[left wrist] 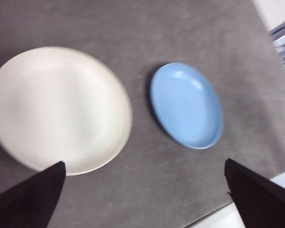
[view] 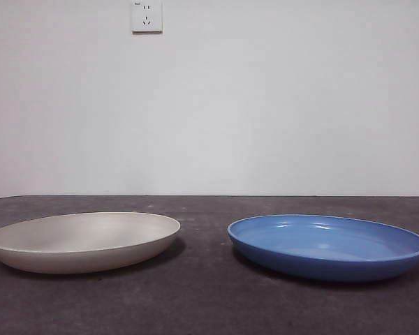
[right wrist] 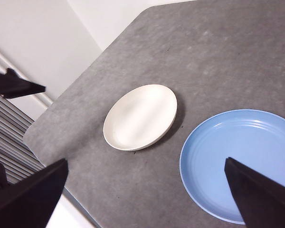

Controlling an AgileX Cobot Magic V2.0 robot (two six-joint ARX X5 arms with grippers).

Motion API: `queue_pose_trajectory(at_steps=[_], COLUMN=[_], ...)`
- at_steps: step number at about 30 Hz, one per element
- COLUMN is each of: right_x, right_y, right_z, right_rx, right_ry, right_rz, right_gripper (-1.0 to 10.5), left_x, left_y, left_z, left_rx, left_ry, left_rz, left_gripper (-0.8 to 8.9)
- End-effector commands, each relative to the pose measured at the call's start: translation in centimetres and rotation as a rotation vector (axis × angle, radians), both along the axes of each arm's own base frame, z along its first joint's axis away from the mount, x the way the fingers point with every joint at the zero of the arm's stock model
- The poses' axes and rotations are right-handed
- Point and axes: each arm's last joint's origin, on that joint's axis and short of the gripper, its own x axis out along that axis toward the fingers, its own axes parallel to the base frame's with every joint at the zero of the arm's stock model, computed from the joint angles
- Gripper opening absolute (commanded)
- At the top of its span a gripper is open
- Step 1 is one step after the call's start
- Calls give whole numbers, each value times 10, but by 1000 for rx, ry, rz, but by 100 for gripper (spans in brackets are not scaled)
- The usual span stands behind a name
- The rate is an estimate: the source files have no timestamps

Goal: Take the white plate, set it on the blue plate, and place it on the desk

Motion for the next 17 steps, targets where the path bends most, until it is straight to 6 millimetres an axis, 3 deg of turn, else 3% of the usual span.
queue_pose_trajectory(at_steps=[1, 7, 17], right_x=[-1, -1, -1], right_y=[0, 0, 0], right_z=[5, 5, 5], right_rx=[2, 1, -5], right_ry=[-19, -19, -29], right_rz=[8, 9, 4], right_gripper=[572, 572, 572], left_x=[24, 75, 141], left_y=[3, 20, 41], left_z=[4, -21, -99], left_rx=[46, 39, 29], left_ry=[38, 177, 436], left_rz=[-11, 34, 54], left_gripper=[625, 625, 623])
